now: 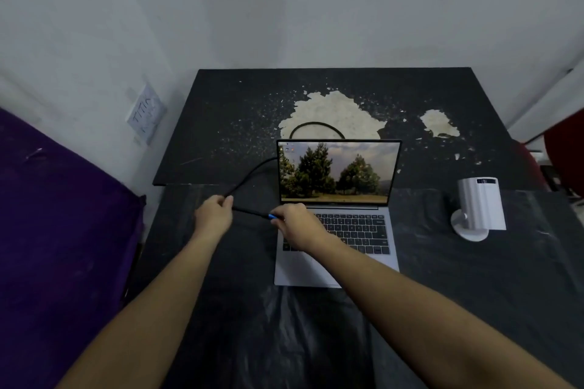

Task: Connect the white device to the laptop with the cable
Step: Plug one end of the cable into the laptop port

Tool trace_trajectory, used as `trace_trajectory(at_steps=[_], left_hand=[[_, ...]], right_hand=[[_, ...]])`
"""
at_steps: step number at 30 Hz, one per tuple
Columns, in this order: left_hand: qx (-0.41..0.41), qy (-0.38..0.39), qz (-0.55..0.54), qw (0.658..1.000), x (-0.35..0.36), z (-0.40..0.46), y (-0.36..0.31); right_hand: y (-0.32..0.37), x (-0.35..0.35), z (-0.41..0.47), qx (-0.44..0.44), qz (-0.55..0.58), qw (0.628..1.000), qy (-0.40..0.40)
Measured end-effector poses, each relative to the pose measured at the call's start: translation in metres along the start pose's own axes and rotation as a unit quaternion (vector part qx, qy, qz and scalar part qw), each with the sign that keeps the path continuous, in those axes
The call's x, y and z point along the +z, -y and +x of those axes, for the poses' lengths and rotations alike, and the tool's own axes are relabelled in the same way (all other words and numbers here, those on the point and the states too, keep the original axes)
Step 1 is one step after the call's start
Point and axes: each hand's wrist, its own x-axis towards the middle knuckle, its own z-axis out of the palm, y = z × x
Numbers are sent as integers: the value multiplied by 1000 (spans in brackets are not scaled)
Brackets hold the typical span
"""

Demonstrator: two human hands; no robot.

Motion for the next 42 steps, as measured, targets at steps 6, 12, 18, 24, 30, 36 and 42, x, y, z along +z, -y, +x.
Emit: trace_trajectory(at_steps=[6,12,18,24,30,36,42], left_hand=[[431,91,181,879,31,-18,-6],[345,195,150,906,53,-21,2],[207,206,164,942,72,8,22],[135,208,236,940,89,31,26],[121,228,199,945,95,45,30],[115,243,195,943,93,59,35],[136,231,134,954,100,65,45]], right_hand=[[-21,1,-8,40,77,996,-9],[-56,-4,-31,82,143,986,-4],[-161,12,-76,245,69,958,-130],[-216,27,-112,348,47,909,-226],[-229,40,-115,318,31,914,-250],[-236,54,-112,270,-25,939,-213],[-241,67,-115,268,-65,933,-231]])
